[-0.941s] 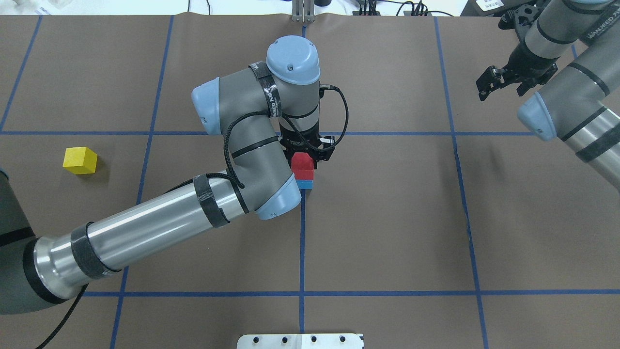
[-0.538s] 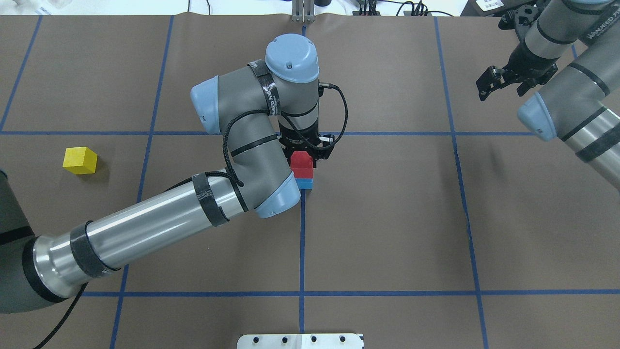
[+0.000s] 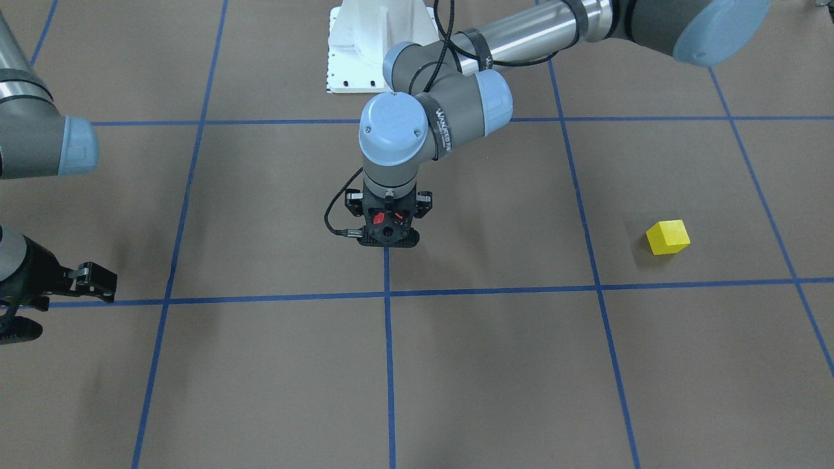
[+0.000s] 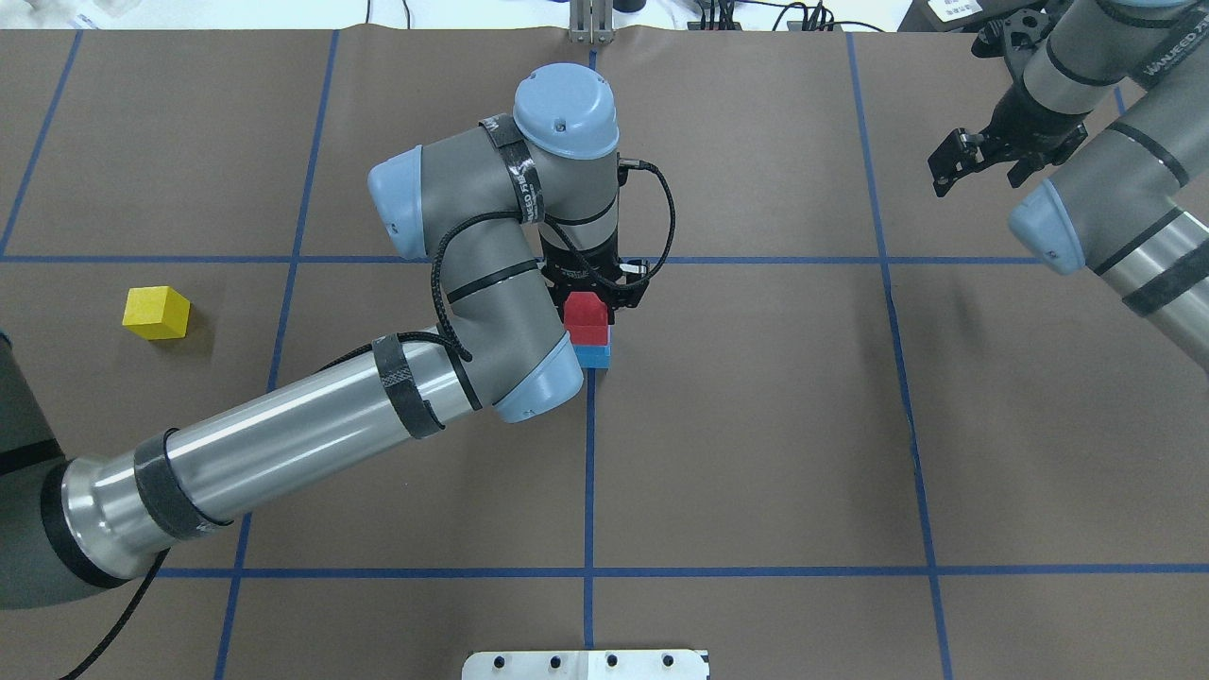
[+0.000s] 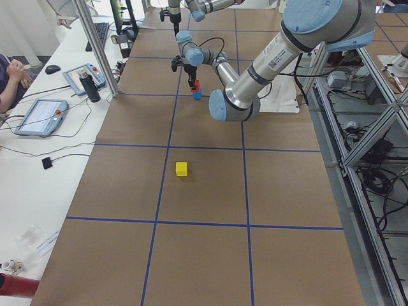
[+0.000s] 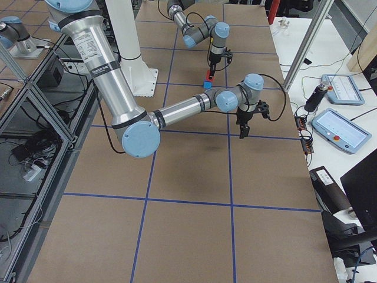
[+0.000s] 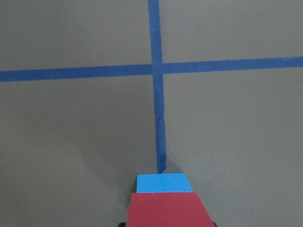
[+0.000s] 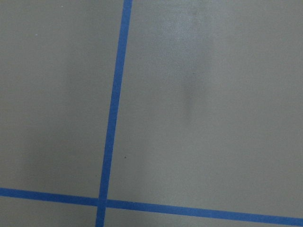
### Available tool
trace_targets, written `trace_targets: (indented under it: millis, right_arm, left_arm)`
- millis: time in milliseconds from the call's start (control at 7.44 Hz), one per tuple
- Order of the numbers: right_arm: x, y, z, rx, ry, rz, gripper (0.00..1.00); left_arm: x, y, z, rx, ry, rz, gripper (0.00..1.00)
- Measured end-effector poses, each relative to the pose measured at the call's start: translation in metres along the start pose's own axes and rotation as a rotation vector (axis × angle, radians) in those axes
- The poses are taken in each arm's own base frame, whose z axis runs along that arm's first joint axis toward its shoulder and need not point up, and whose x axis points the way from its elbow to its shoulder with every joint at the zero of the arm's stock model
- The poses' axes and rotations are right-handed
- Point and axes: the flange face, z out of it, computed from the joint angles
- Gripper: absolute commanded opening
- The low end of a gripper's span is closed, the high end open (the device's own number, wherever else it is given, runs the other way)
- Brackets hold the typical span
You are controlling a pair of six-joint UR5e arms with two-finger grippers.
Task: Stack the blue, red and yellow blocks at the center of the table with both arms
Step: 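Hold the red cube on top of the blue cube with the left gripper, then open the left gripper and move it toward the yellow cube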
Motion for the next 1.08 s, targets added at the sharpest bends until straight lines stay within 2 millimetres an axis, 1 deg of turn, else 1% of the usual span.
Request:
trace_targets:
  millis: [403,538,672,807,941,1076]
  right_arm:
    - [0.001,0.0,0.0,-0.001,0.001,-0.001,0.99]
    - [0.002,-0.001,-0.001,0.0,0.001,0.0,0.99]
    - [0.003,-0.001,-0.002,0.002,0.001,0.001,0.99]
    - [0.004,-0.002,-0.004,0.004,-0.003,0.002,0.99]
    - [0.004,-0.002,-0.005,0.003,-0.01,0.003,0.99]
    - [0.004,-0.002,-0.007,0.003,-0.016,0.003,0.99]
  left_arm:
    - [0.002,0.002,-0.002,0.001,0.004,0.0,0.99]
    - [0.002,0.002,-0.006,0.005,0.01,0.001,0.99]
    - [0.002,0.001,-0.019,0.018,0.023,0.001,0.99]
    - [-0.005,-0.006,-0.047,0.045,0.046,-0.005,0.99]
    - [-0.027,-0.01,-0.084,0.074,0.065,-0.014,0.99]
    - [-0.067,-0.007,-0.115,0.1,0.063,-0.01,0.99]
